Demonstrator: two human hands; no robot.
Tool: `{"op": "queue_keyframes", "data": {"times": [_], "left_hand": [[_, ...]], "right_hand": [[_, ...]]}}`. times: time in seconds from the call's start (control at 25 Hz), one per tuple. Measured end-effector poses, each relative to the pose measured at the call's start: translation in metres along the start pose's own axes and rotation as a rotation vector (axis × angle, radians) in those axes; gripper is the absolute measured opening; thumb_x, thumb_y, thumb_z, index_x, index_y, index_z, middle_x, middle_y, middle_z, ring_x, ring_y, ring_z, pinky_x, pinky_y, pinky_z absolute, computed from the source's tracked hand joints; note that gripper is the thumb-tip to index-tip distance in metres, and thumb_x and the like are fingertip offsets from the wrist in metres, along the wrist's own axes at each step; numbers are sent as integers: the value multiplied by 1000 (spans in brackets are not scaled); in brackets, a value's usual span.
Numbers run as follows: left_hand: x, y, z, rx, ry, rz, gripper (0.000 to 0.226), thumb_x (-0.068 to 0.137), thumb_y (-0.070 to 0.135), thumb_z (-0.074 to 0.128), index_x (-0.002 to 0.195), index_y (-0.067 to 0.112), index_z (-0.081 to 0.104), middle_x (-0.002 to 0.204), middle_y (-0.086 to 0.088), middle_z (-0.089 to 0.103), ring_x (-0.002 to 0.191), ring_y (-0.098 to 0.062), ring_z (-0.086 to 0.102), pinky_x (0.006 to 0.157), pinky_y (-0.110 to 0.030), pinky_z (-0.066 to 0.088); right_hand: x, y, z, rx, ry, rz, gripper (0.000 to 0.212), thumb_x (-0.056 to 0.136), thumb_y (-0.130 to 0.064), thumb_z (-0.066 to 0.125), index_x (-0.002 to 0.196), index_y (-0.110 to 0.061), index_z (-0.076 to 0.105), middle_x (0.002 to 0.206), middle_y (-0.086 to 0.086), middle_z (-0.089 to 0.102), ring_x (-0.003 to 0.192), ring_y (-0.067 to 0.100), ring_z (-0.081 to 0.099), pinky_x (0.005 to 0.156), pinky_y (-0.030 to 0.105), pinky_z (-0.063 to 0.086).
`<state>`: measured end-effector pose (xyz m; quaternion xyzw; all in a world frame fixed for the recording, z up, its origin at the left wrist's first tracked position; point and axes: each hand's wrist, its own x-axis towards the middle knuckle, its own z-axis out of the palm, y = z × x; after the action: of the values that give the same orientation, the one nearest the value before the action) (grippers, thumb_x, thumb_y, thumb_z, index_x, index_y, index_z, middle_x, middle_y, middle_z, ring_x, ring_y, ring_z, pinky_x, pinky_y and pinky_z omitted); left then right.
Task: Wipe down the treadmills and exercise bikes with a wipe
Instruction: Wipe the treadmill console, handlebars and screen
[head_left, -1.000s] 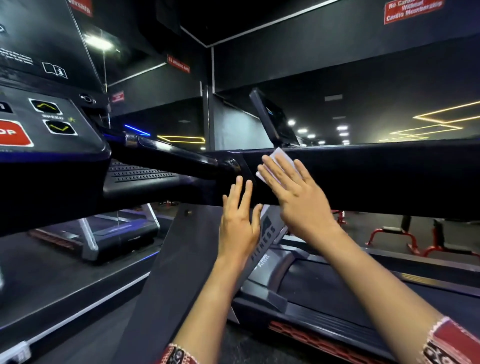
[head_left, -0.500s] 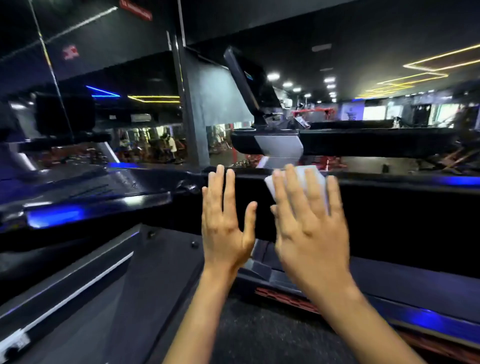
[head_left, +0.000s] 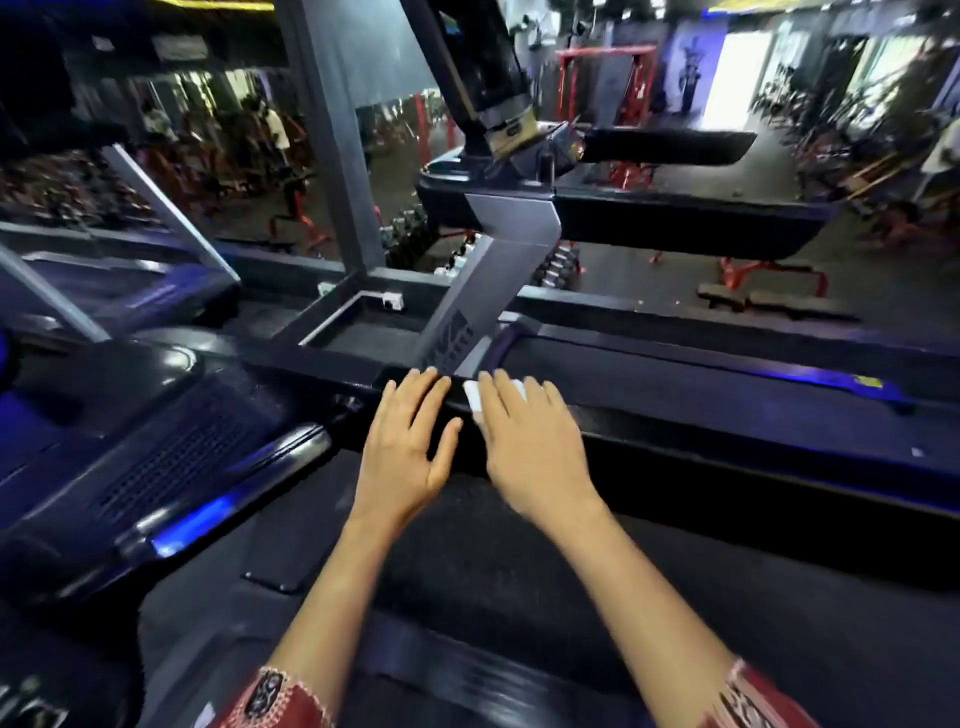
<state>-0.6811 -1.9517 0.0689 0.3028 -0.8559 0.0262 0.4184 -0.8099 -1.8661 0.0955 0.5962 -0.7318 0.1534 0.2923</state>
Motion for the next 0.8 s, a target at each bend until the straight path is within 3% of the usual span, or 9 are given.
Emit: {"op": "queue_keyframes", "data": {"times": [0.12,0.28,0.44,0.64,0.8], "left_hand": [[-1,8,-28,11,-229,-120,52,95,35,39,133,3,52,141,-16,48,132,-33,43,113,-45,28],[4,14,-65,9,-468,-311,63,92,42,33,138,2,45,146,-19,39,136,-37,36,112,-42,21],[10,5,-81,36,-527,-417,55,99,31,42,146,4,32,154,-17,24,143,-34,20,116,-39,10],[15,-24,-89,169,-508,-522,58,100,27,43,149,5,23,156,-19,17,144,-33,16,116,-40,10],[29,-51,-92,303,-606,-589,60,102,36,33,152,13,10,158,-15,7,145,-29,9,115,-39,8]], "right_hand": [[3,15,-11,93,-159,-7,52,90,-33,33,117,-1,63,108,13,67,86,33,64,77,41,54],[-21,26,-20,87,-163,8,43,93,-19,43,128,3,55,124,20,60,105,40,58,91,47,48],[8,-2,-11,137,-218,-79,57,76,-9,77,127,7,55,125,23,60,103,44,60,87,48,51],[44,-46,1,224,-311,-219,72,63,-9,84,127,5,55,127,22,59,104,41,61,88,45,52],[78,-76,17,336,-353,-289,79,56,-5,86,126,8,55,127,25,58,101,40,63,83,45,55]]}}
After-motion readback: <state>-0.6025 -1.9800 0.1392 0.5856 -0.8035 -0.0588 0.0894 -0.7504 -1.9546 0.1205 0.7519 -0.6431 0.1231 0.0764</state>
